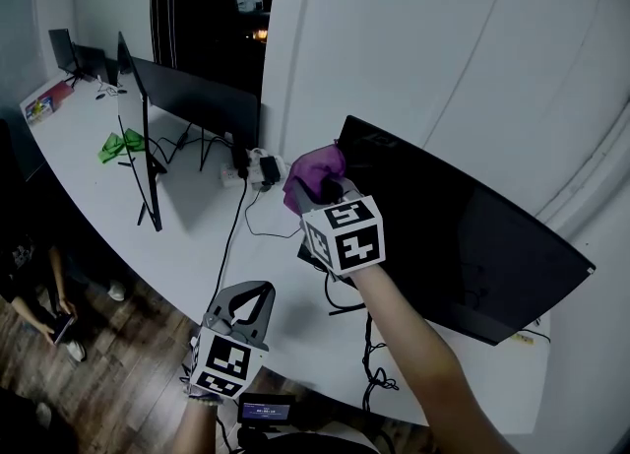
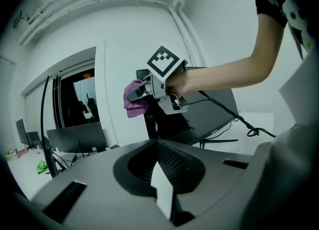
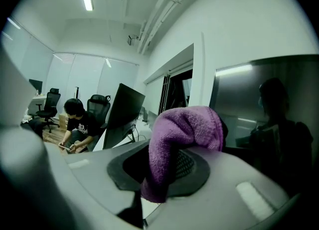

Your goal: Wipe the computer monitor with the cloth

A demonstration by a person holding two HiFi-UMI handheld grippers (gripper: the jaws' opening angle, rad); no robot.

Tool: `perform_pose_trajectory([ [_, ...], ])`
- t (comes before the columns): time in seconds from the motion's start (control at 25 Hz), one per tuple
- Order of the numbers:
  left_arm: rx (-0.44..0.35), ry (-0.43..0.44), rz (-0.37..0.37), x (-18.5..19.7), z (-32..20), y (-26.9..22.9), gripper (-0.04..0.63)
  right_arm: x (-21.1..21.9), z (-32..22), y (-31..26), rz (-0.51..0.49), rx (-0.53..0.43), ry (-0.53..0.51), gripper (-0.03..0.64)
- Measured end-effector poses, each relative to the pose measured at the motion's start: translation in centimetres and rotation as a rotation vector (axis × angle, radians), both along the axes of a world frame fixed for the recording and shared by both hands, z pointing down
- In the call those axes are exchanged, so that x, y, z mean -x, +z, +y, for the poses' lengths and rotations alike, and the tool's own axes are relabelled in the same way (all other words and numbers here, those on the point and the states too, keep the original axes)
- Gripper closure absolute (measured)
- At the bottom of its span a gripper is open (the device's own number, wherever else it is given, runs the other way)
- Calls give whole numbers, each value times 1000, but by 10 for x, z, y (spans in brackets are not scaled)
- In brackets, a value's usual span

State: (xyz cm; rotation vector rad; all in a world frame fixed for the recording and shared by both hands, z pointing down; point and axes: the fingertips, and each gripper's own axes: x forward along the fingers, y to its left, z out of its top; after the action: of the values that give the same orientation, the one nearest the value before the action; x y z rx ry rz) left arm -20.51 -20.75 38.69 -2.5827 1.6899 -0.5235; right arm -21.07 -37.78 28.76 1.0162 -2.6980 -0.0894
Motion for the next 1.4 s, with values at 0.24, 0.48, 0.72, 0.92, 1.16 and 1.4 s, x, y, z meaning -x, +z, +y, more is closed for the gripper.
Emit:
perform_pose_trajectory([
  [0.24,-7,3,-4,-1,-1,-4,589,-1,-4,-30,-32,-38,3,540],
  [0.48,-14,15,-13,-6,0,-8,589,-4,-7,-54,-45,-69,7,540],
  [0.72,-19,16,-13,-10,1,-10,589,-6,-6,-70,-52,-98,9,540],
  [0.92,-40,31,-15,-21,-2,-16,589,-16,7,-77,-71,-135,-14,540],
  [1.16,-62,83,-24,-44,-1,-24,589,-64,41,-59,-25,-212,18,540],
  [1.4,-92,128,-22,-76,-1,-33,589,-134,83,-11,7,-186,70,540],
])
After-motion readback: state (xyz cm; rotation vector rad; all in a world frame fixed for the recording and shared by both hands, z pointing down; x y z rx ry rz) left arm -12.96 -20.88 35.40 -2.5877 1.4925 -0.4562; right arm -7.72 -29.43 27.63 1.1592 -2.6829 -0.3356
